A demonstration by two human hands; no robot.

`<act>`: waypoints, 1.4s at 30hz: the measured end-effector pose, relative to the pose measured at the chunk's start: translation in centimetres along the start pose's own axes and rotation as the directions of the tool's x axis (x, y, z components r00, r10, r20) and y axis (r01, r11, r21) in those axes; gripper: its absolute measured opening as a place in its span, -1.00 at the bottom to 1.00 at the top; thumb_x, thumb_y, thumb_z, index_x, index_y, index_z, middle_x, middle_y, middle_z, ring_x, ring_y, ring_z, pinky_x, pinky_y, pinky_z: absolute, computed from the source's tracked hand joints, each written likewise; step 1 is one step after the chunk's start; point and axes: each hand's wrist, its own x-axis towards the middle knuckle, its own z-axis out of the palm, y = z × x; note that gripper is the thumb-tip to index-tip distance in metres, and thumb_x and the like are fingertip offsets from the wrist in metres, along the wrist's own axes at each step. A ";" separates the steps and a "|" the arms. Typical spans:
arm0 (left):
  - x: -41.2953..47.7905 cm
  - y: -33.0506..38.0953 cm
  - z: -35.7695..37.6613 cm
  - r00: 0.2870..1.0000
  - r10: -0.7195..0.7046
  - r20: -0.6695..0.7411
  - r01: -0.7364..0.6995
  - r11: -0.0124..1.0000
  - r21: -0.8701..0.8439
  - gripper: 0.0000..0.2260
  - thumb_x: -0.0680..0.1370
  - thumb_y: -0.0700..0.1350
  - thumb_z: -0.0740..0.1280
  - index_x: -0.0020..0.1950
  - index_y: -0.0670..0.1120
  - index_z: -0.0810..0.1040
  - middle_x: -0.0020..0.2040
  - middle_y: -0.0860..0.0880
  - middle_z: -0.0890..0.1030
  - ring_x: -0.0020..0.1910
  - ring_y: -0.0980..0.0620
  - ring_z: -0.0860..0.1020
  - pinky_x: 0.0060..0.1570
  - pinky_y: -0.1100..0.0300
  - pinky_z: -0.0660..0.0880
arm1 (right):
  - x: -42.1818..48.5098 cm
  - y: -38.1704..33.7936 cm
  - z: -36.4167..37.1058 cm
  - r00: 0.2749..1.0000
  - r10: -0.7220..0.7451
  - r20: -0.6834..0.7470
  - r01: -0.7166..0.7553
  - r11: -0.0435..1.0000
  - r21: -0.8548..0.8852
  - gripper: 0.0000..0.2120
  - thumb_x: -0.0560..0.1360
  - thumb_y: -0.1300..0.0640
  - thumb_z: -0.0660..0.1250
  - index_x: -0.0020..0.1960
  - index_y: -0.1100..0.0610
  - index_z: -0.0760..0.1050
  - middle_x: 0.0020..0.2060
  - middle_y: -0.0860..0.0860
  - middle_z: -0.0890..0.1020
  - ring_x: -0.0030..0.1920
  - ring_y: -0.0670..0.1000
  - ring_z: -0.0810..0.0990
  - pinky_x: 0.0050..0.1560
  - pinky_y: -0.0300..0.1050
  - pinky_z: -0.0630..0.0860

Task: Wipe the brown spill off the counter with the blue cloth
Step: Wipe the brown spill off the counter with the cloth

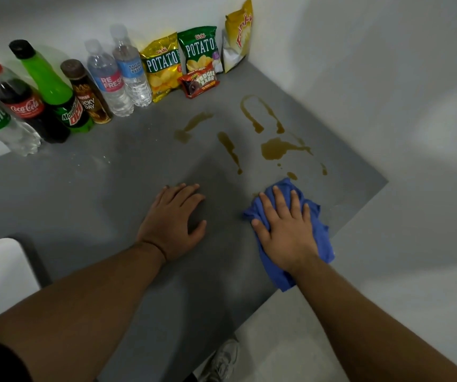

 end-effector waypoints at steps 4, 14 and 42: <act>0.0 0.0 -0.1 1.000 0.001 0.009 -0.001 1.000 0.002 -0.47 0.53 0.20 0.29 0.43 -0.02 0.50 0.53 -0.03 0.44 0.52 -0.16 0.37 0.55 -0.21 0.24 | -2.6 -1.5 1.3 0.973 -0.232 0.000 0.232 0.973 -0.011 -0.39 0.69 -0.35 -0.21 0.68 -0.18 -0.12 0.68 -0.12 -0.12 0.66 0.09 -0.30 0.63 0.28 -0.15; 0.1 -0.1 0.0 1.000 -0.001 -0.003 0.001 1.000 0.010 -0.48 0.52 0.20 0.30 0.42 -0.01 0.50 0.52 -0.02 0.45 0.51 -0.13 0.37 0.56 -0.19 0.23 | 1.6 -2.1 0.3 0.996 -0.080 -0.042 0.080 0.997 -0.002 -0.36 0.66 -0.33 -0.25 0.69 -0.13 -0.11 0.68 -0.09 -0.11 0.66 0.08 -0.27 0.64 0.25 -0.14; 0.0 0.0 0.8 0.998 -0.062 -0.002 0.062 0.997 0.033 -0.33 0.49 0.21 0.27 0.49 -0.15 0.43 0.54 -0.14 0.41 0.53 -0.18 0.36 0.55 -0.20 0.28 | 4.7 -3.5 -0.2 0.976 -0.216 -0.041 0.215 0.976 -0.013 -0.42 0.71 -0.26 -0.13 0.69 -0.15 -0.09 0.67 -0.17 -0.10 0.66 -0.04 -0.26 0.65 0.17 -0.09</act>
